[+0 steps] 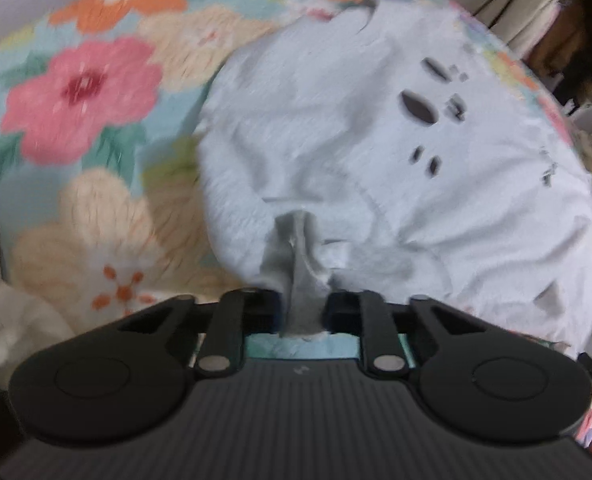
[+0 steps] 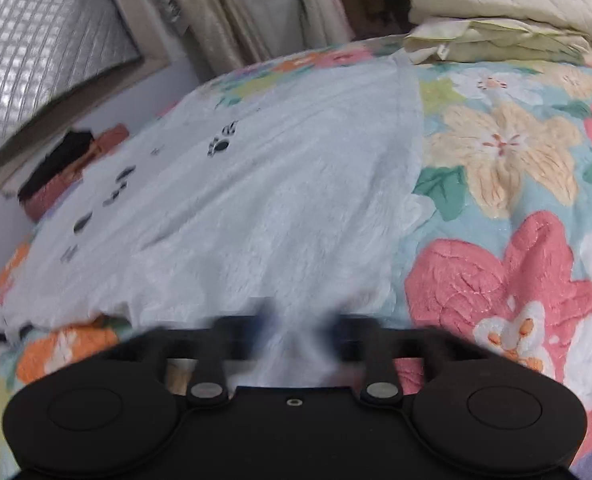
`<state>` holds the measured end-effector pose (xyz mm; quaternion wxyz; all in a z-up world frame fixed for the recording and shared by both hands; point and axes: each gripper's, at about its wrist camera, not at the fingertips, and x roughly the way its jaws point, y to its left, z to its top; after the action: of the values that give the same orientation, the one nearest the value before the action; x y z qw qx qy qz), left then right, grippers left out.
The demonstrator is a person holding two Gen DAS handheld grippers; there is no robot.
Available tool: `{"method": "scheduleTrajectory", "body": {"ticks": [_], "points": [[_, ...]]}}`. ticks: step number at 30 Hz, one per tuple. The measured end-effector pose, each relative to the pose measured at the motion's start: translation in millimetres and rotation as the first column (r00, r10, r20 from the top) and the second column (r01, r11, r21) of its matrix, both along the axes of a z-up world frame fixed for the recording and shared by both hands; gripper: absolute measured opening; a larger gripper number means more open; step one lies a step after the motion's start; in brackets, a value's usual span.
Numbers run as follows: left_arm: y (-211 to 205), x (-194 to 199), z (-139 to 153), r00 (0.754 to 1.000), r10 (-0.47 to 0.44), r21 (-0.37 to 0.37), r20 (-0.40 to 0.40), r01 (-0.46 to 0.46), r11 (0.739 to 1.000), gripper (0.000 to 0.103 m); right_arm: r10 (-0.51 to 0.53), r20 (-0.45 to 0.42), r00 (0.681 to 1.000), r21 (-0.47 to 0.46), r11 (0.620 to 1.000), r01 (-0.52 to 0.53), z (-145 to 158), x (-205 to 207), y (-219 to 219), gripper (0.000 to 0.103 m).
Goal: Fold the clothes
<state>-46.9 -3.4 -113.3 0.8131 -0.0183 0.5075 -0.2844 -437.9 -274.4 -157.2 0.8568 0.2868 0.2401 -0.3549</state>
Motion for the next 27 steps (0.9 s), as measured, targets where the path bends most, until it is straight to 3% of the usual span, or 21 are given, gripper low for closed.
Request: {"method": "scheduleTrajectory", "body": {"ticks": [1, 2, 3, 5, 6, 7, 9, 13, 17, 22, 27], "points": [[5, -2, 8, 1.000, 0.006, -0.032, 0.007, -0.005, 0.999, 0.015, -0.007, -0.002, 1.000, -0.058, 0.998, 0.007, 9, -4, 4, 0.007], [15, -2, 15, 0.999, 0.028, -0.107, -0.022, -0.030, 0.994, 0.014, -0.013, -0.014, 1.000, -0.122, 0.992, 0.011, 20, -9, 10, 0.006], [29, -1, 18, 0.993, 0.061, -0.221, -0.096, -0.081, 0.972, 0.014, -0.020, -0.024, 1.000, -0.193, 0.981, 0.015, 35, -15, 16, 0.006], [55, 0, 22, 0.964, 0.097, -0.409, -0.247, -0.194, 0.892, 0.013, -0.032, -0.031, 0.999, -0.323, 0.946, 0.020, 67, -28, 29, 0.006], [65, -2, 21, 0.951, 0.110, -0.438, -0.289, -0.234, 0.868, 0.013, -0.037, -0.030, 0.999, -0.369, 0.929, 0.023, 81, -35, 34, 0.005], [72, -5, 21, 0.949, 0.137, -0.418, -0.284, -0.251, 0.873, 0.013, -0.045, -0.042, 0.998, -0.389, 0.921, 0.025, 88, -39, 34, 0.005], [73, -10, 16, 0.953, 0.174, -0.319, -0.249, -0.251, 0.914, 0.013, -0.067, -0.083, 0.994, -0.402, 0.915, 0.028, 89, -42, 30, 0.005], [66, -10, -13, 0.914, 0.183, -0.241, -0.363, -0.282, 0.929, 0.013, -0.101, -0.157, 0.982, -0.349, 0.936, 0.041, 61, -43, 19, 0.005], [56, -8, -16, 0.927, 0.194, -0.180, -0.321, -0.261, 0.948, 0.013, -0.108, -0.182, 0.977, -0.278, 0.959, 0.054, 33, -46, 10, 0.005], [54, -9, -13, 0.935, 0.203, -0.159, -0.290, -0.256, 0.954, 0.013, -0.106, -0.173, 0.979, -0.287, 0.956, 0.053, 37, -46, 10, 0.005], [51, -21, 7, 0.973, 0.176, -0.142, -0.147, -0.197, 0.970, 0.013, -0.095, -0.199, 0.975, -0.350, 0.936, 0.020, 47, -41, 20, 0.005]]}}
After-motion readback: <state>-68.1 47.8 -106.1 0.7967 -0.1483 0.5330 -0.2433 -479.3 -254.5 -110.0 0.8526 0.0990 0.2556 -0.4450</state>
